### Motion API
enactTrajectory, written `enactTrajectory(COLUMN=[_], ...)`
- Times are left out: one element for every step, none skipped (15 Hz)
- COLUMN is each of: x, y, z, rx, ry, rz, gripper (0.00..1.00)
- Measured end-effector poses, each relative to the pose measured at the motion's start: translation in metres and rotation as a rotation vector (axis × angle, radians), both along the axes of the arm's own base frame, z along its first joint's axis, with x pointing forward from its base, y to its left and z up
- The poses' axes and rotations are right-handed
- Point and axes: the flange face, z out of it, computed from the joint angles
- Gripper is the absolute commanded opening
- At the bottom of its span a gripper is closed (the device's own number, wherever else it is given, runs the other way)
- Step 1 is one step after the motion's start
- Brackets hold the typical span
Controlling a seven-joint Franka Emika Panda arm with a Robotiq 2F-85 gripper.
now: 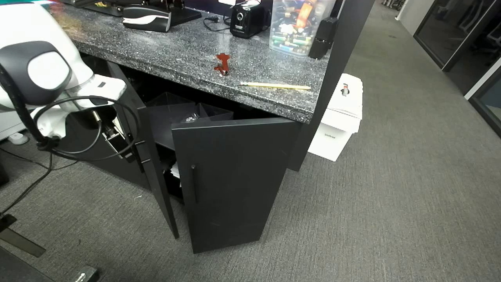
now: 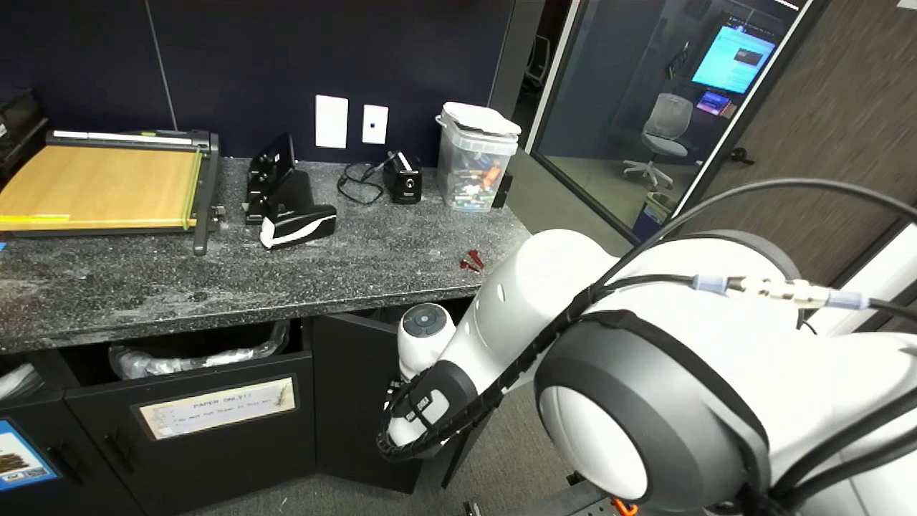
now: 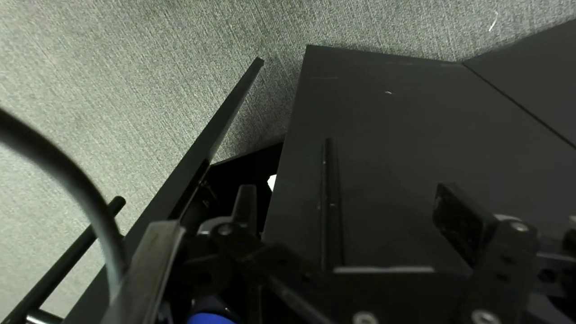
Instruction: Close the bottom left cabinet door
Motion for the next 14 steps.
enactTrajectory(x=[0.004, 0.009, 0.013, 0.017, 0.02, 0.022, 0.024, 0.026, 0.028, 0.031, 0.035, 0.041, 0.049, 0.054], y=[-0.001, -0.003, -0.004, -0.006, -0.008, -0.01, -0.013, -0.015, -0.016, -0.018, -0.02, -0.021, -0.023, -0.025], z=[-0.005, -0.008, -0.011, -0.013, -0.014, -0.014, -0.014, -0.014, -0.014, -0.014, -0.012, -0.008, -0.003, -0.004], rx=[-0.009, -0.019, -0.029, -0.037, -0.046, -0.055, -0.062, -0.069, -0.077, -0.085, -0.093, -0.099, -0.107, -0.113], ry=[-0.008, -0.018, -0.026, -0.034, -0.04, -0.046, -0.052, -0.058, -0.064, -0.071, -0.082, -0.098, -0.116, -0.129], rz=[-0.001, -0.003, -0.005, -0.007, -0.01, -0.012, -0.014, -0.015, -0.017, -0.019, -0.02, -0.021, -0.022, -0.026], gripper=[0.72, 0.69, 0.63, 0.55, 0.46, 0.39, 0.31, 0.24, 0.17, 0.09, 0.02, 0.0, 0.04, 0.05])
